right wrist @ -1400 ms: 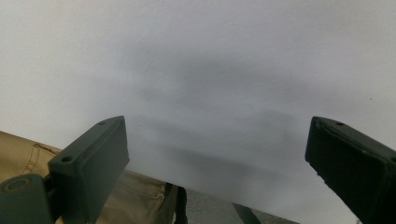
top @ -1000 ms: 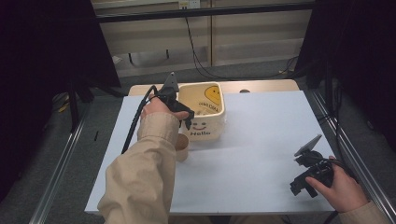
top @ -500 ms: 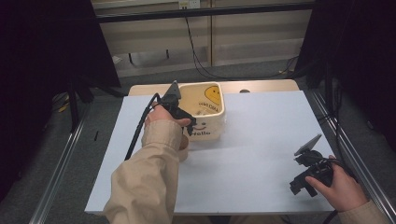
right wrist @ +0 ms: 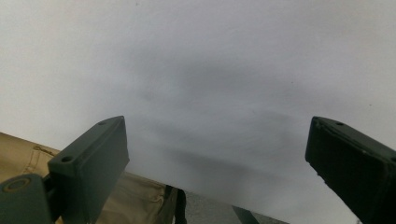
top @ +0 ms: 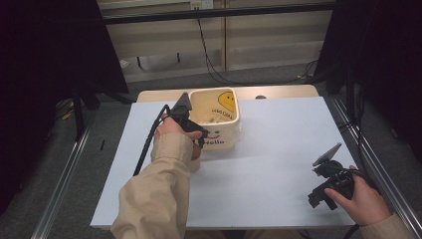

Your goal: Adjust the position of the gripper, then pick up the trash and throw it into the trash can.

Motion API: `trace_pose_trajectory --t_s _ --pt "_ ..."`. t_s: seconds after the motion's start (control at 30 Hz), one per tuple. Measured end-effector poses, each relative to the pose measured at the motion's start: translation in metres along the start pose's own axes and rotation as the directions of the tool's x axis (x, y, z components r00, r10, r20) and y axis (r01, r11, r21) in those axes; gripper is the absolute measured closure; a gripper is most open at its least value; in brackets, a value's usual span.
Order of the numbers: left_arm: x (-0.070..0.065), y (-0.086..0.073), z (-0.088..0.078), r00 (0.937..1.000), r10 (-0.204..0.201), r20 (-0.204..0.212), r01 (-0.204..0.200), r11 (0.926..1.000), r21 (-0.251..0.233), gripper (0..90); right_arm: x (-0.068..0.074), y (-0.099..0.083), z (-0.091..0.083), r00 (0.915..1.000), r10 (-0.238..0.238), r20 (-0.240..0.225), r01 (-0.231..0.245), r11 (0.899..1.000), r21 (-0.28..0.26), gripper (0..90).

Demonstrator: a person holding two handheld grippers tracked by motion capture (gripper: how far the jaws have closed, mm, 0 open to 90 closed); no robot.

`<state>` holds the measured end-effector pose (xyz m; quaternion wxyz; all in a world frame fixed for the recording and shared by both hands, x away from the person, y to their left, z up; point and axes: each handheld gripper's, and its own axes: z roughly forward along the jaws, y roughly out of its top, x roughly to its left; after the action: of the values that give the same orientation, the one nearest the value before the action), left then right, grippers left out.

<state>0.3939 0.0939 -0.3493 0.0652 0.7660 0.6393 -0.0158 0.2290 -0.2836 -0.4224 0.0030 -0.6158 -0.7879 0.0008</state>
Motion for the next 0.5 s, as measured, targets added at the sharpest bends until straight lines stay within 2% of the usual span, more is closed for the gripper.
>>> trace_pose_trajectory --t_s 0.2,0.23,0.4,0.5 --pt "0.003 -0.002 0.008 1.0 -0.008 0.0 0.008 1.0 0.002 3.3 0.0 0.0 0.0 1.0 -0.004 -0.003 0.004 1.0 -0.003 5.8" --pt "0.003 -0.003 0.01 0.9999 -0.003 -0.012 0.003 1.0 0.004 3.3 0.0 0.0 0.0 1.0 -0.005 -0.003 0.005 1.0 -0.006 5.8" --pt "0.004 -0.005 0.017 1.0 -0.007 0.0 0.007 0.9999 0.011 3.3 0.0 0.0 0.0 1.0 -0.009 -0.003 0.009 1.0 -0.008 5.8" --pt "0.004 -0.006 0.02 0.9999 -0.009 -0.009 0.009 1.0 0.002 3.3 0.0 0.0 -0.001 0.9999 -0.014 -0.001 0.014 1.0 -0.008 5.8"
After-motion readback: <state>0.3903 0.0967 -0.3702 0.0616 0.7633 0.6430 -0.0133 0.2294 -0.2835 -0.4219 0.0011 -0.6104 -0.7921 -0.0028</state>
